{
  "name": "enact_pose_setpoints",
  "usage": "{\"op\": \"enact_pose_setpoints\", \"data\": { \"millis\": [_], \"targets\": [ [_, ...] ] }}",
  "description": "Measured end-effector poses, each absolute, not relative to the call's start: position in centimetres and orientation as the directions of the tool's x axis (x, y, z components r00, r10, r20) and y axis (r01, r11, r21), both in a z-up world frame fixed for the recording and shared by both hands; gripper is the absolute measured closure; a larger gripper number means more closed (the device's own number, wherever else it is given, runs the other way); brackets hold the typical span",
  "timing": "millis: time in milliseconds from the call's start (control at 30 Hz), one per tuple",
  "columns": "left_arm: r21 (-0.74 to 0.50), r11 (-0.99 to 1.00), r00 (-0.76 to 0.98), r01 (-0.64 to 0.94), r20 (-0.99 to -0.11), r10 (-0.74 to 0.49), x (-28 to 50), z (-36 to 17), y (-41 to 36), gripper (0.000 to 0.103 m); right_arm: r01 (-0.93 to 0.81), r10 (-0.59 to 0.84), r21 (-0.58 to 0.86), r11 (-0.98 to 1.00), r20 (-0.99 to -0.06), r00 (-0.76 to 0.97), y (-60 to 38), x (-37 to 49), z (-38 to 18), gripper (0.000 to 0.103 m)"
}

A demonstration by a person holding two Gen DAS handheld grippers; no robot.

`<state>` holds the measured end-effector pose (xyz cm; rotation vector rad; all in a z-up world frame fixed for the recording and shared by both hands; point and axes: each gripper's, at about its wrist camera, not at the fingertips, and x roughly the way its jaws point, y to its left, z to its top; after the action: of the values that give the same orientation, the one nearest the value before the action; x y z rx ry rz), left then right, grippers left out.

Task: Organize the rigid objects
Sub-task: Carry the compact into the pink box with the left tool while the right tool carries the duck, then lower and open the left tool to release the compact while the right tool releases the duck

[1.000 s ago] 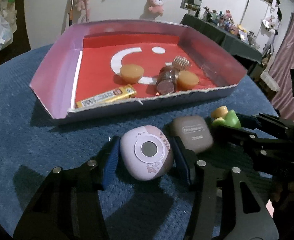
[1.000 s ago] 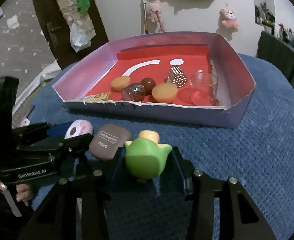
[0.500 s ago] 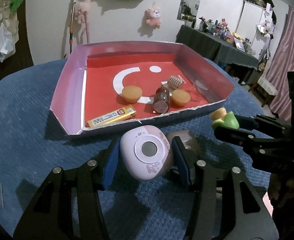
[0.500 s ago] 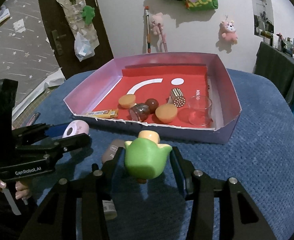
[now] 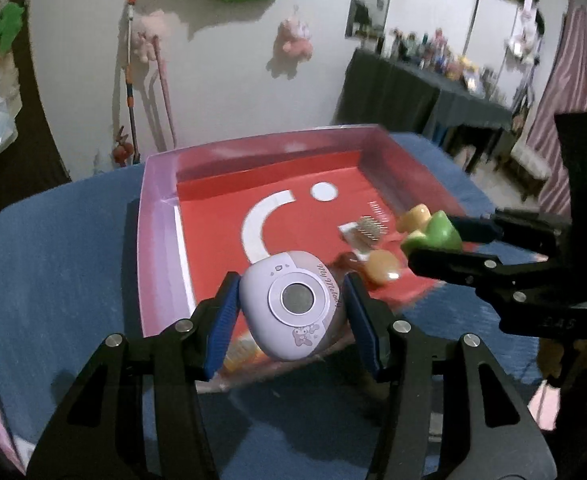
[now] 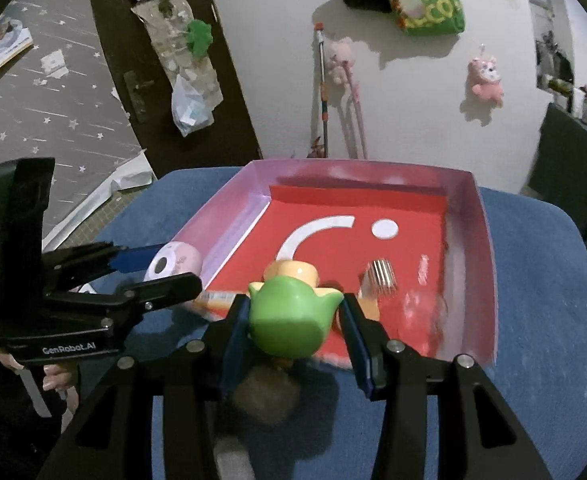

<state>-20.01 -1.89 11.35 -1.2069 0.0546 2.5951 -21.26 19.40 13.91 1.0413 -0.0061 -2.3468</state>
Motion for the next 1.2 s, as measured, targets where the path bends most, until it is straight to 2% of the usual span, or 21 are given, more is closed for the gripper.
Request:
{"op": "enact_pose_setpoints", "data": {
  "millis": [267, 500, 700, 1200],
  "targets": [
    [-0.008, -0.963, -0.477, -0.270, -0.868, 0.141, -27.2, 8.5, -1.8, 0.053, 0.499, -0.406, 0.175, -0.849, -0.820, -0.403, 15.4, -29.9, 11.6, 0.054],
    [0.071, -0.956, -0.420, -0.285, -0.906, 0.059, -29.5, 6.2, -1.4, 0.053, 0.486, -0.301, 0.110, -0.867, -0.893, -0.336, 13.6, -33.7, 8.8, 0.054],
    [0.097, -0.956, -0.394, -0.276, -0.919, 0.020, -30.6, 5.1, -1.2, 0.053, 0.484, -0.246, 0.075, -0.872, -0.921, -0.301, 13.1, -35.2, 7.2, 0.054],
    [0.084, -0.959, -0.369, -0.269, -0.929, 0.022, -30.1, 4.9, -1.5, 0.052, 0.488, -0.238, 0.074, -0.870, -0.929, -0.284, 13.8, -36.0, 7.0, 0.054]
  ]
}}
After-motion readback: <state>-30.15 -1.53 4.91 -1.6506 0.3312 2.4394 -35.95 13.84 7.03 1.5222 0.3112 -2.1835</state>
